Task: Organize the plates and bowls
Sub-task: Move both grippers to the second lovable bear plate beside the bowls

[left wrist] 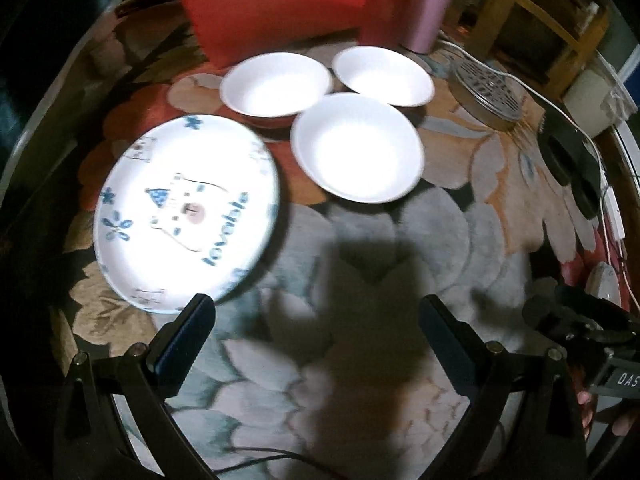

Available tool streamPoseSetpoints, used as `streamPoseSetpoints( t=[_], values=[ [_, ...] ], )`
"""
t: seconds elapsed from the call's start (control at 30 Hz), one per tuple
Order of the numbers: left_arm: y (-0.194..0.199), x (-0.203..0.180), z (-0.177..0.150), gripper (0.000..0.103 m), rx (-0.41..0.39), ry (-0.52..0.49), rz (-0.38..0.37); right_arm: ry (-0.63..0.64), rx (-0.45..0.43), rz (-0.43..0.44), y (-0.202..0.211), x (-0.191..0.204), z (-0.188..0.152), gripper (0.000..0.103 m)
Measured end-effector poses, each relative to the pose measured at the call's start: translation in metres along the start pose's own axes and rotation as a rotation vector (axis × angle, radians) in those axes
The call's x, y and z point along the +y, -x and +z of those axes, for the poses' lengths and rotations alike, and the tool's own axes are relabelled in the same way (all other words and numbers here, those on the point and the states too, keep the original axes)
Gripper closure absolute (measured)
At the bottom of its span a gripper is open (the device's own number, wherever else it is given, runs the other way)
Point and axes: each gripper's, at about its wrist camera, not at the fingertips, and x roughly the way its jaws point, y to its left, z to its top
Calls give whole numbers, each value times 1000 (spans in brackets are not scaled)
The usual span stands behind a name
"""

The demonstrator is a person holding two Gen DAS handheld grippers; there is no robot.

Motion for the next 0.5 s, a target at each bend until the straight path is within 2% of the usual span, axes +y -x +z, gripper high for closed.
streamPoseSetpoints(
  t=[0.5],
  values=[
    [21, 91, -3, 2, -50, 86, 72, 83, 82, 78, -56, 92, 15, 0]
  ],
)
